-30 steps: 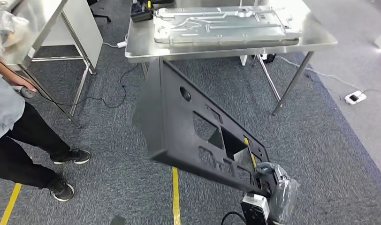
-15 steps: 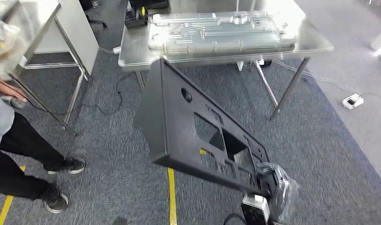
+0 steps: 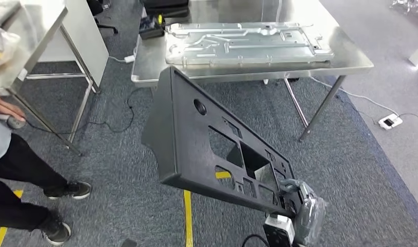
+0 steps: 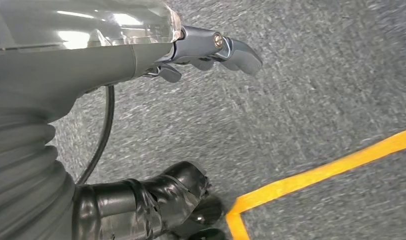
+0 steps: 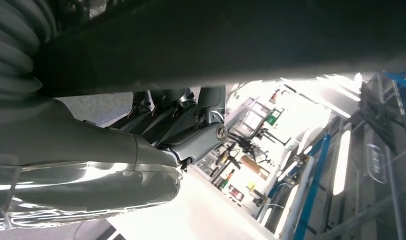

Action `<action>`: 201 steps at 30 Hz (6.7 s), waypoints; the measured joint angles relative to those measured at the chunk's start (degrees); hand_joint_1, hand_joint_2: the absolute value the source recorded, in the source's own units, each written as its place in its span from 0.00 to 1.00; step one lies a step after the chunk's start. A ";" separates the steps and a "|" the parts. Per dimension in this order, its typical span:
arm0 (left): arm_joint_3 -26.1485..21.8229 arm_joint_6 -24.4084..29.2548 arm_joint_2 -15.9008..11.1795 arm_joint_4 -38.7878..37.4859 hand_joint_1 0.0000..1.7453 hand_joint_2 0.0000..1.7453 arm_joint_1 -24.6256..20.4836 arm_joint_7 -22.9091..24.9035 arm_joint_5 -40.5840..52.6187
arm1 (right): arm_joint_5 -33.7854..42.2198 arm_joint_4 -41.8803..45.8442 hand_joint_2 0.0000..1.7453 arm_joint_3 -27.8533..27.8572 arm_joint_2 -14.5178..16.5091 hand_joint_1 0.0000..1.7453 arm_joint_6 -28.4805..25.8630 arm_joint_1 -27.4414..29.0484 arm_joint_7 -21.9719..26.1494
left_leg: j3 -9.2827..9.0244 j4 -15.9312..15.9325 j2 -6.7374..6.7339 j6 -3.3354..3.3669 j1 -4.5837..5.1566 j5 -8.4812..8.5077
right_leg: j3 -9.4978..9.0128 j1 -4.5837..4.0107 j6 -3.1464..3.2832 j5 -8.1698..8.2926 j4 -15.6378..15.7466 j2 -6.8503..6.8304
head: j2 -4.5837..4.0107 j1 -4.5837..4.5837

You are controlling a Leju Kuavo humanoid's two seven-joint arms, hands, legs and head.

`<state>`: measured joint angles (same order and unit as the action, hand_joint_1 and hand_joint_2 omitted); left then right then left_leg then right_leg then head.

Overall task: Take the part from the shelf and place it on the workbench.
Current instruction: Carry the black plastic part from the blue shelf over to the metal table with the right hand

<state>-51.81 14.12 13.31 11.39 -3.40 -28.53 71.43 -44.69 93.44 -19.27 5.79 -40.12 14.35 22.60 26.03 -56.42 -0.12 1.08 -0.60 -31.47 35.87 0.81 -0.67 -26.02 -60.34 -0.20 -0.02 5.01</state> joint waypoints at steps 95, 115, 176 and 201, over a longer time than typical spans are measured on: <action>0.07 2.73 0.81 -0.02 0.00 1.00 -0.59 -0.15 1.17 | -5.30 4.52 1.00 5.92 0.08 1.00 -0.03 -0.43 0.88 | 4.91 -1.91 0.59 0.02 0.94 2.90 | -2.22 0.12 1.08 -1.09 0.75 0.63 | 0.01 -0.23; 0.07 1.29 0.73 -0.02 0.00 1.00 -0.66 -1.29 1.14 | -5.16 4.40 1.00 5.87 0.05 1.00 -0.03 -1.02 0.92 | 6.36 -1.31 0.41 1.27 0.22 4.93 | 2.57 0.49 -0.82 -8.88 -11.96 0.26 | 0.01 -0.25; 0.27 -0.03 0.22 -0.09 0.00 1.00 -0.56 -1.66 1.41 | -5.82 3.00 1.00 5.81 -1.09 1.00 -0.01 -3.09 -0.21 | 6.73 -1.20 0.38 1.12 0.03 5.35 | 1.31 0.11 -0.49 -9.08 -10.77 0.23 | 0.02 -0.78; 0.29 0.03 0.13 -0.09 0.00 1.00 -0.59 -1.36 1.85 | -5.29 2.63 1.00 6.05 -1.45 1.00 -0.01 -3.59 -0.43 | 6.76 -1.97 0.46 -0.34 0.47 4.67 | -4.25 -0.25 0.85 -2.54 1.54 0.28 | 0.02 -0.84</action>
<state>-51.51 14.15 13.44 11.30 -3.98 -29.89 73.28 -49.99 96.07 -13.22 4.34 -40.13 10.76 22.17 32.79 -58.39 0.34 0.74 -0.13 -26.81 31.62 0.56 0.18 -28.56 -58.80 0.08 0.00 4.17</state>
